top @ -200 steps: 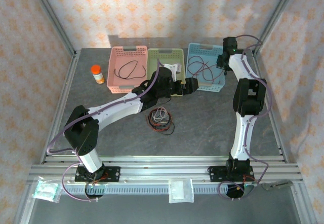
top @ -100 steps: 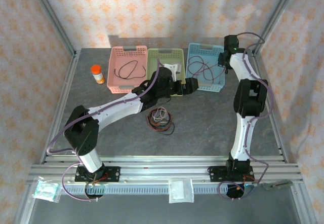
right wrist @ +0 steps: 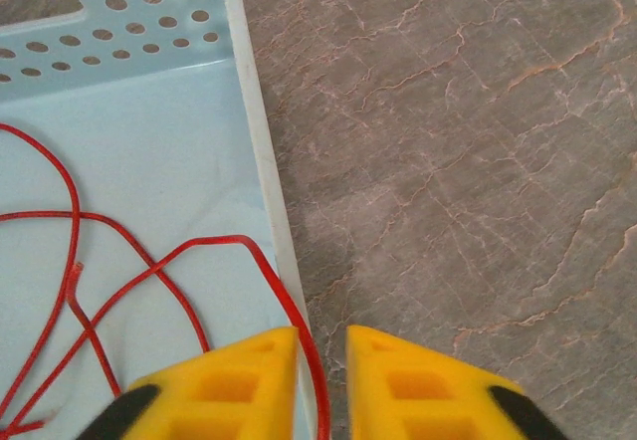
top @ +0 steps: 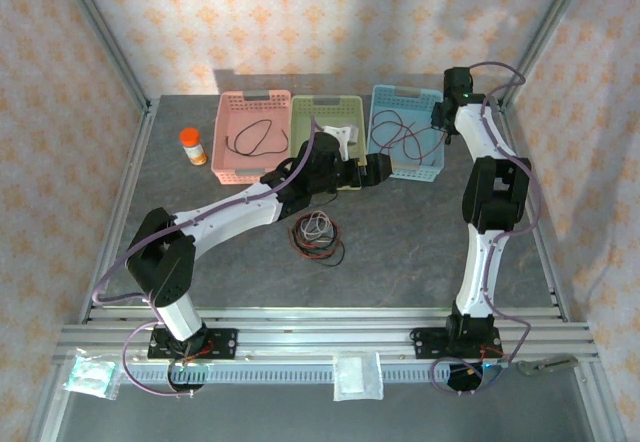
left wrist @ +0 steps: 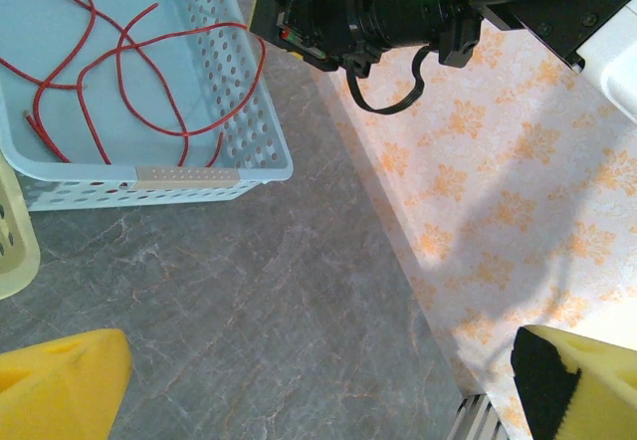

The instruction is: Untangle the cables

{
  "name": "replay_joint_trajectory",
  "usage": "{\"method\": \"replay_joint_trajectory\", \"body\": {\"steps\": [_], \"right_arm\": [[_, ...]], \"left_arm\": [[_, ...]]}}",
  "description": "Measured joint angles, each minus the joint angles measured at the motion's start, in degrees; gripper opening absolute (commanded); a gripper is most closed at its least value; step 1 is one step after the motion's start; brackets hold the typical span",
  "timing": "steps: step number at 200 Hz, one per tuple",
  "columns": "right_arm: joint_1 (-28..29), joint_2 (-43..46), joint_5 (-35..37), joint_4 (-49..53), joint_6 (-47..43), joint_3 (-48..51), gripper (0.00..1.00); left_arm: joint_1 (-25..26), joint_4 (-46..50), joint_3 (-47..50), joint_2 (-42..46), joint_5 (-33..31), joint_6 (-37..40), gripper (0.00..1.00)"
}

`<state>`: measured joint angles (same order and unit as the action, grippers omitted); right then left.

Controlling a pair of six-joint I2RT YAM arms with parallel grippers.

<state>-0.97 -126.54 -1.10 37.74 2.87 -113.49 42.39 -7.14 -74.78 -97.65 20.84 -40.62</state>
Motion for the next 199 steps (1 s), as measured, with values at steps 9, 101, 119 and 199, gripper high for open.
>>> {"method": "replay_joint_trajectory", "body": {"steps": [9,101,119,199], "right_arm": [[0.0,0.0,0.0,0.0,-0.4,0.0,0.31],[0.0,0.0,-1.1,0.0,0.0,0.0,0.19],[0.0,0.0,-1.1,0.0,0.3,0.0,0.29],[0.0,0.0,-1.5,0.5,0.3,0.0,0.20]], "left_arm": [[0.0,0.0,0.0,0.0,0.0,0.0,0.99],[0.0,0.0,0.0,0.0,0.0,0.0,0.99],[0.0,0.0,0.0,0.0,0.0,0.0,0.99],[0.0,0.0,0.3,0.0,0.0,0.0,0.99]]}}
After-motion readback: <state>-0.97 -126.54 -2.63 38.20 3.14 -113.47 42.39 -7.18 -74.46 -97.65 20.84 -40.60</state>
